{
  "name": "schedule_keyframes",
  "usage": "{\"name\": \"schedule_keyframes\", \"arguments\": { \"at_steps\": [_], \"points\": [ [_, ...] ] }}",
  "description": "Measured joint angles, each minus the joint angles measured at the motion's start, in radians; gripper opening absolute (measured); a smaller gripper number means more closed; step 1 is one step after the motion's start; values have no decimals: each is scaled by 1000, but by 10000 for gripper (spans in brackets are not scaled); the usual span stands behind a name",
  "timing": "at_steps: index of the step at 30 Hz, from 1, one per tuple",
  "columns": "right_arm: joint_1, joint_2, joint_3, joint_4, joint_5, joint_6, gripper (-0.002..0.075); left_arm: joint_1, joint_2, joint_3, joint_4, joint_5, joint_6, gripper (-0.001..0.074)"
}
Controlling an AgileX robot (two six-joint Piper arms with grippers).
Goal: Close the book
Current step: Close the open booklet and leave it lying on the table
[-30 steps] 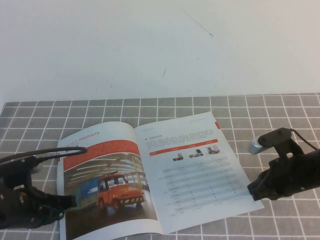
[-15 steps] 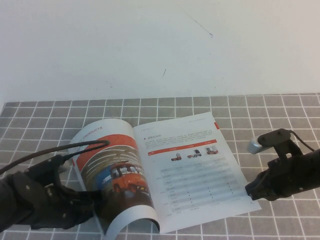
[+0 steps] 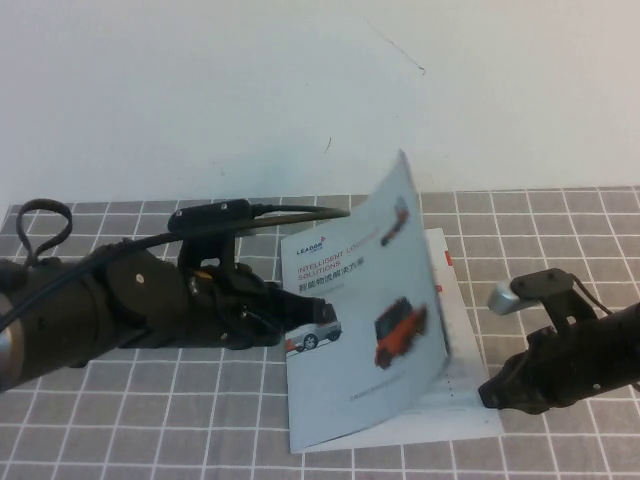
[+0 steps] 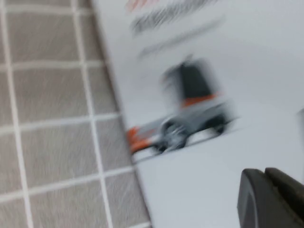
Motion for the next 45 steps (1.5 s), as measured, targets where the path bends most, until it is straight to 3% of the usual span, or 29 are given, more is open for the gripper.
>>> {"name": "schedule_keyframes", "arguments": {
  "at_steps": [6,12,17,20,24,30,37,45],
  "points": [
    [-12,-107,20,-124,-85,83,-3,3,-157,-2,182,-30,25,-4],
    [-130,-328,20,-237,-128,124,-3,52,-403,-4,395,-15,32,-4],
    [-253,-530,22,-276,-136,101,-3,218,-584,-6,540,135,-55,-4],
    [-282,-646,22,-282,-138,38,-3,343,-657,-6,597,252,-153,-3],
    [-287,-779,26,-284,-118,14,-3,443,-740,-6,619,295,-229,-4],
    [-287,-1027,61,-284,-75,11,-3,460,-907,58,619,204,-121,-4],
    [-287,-1301,228,-284,-74,9,-3,460,-1213,373,619,-139,-6,-3],
    [-287,-1543,432,-286,-66,-31,-3,460,-1341,532,583,-7,11,-4]
  ]
}}
